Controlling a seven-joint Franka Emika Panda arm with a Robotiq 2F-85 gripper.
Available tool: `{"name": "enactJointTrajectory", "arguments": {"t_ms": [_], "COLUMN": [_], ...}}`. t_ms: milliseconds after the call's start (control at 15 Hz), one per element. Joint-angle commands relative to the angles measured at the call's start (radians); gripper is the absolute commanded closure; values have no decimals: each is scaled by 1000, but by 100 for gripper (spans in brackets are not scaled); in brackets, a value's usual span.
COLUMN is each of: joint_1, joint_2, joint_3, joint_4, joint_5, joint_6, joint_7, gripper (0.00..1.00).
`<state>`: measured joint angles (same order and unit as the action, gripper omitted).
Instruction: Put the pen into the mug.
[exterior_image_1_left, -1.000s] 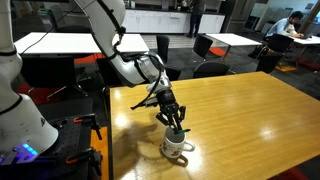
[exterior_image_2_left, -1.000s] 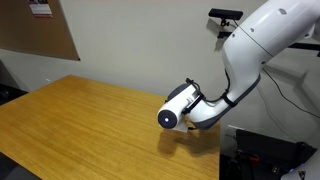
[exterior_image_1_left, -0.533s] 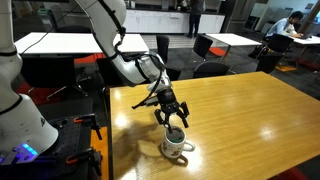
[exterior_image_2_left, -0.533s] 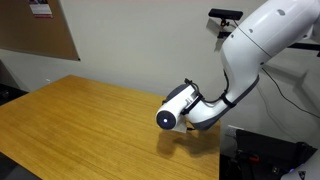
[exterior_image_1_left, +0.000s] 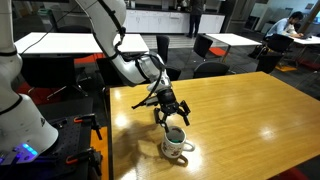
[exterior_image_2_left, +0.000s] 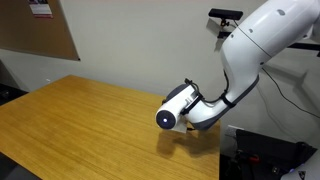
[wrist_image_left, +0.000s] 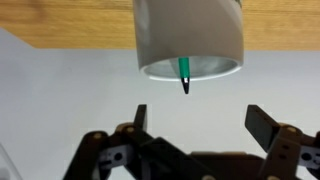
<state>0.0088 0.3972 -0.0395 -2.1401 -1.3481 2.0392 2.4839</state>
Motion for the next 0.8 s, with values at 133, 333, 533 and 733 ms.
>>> {"name": "enactJointTrajectory", "arguments": {"t_ms": [133, 333, 533, 733], "joint_1": [-20, -23, -28, -37], "joint_2": [-88, -147, -204, -258], "joint_3": [14, 8, 7, 7], "joint_4": [-39, -55, -68, -79], "joint_5": [101, 155, 213, 311], "joint_6": [-5, -3, -4, 34], "joint_7": [-21, -27, -35, -62], "gripper": [0, 0, 0, 0]}}
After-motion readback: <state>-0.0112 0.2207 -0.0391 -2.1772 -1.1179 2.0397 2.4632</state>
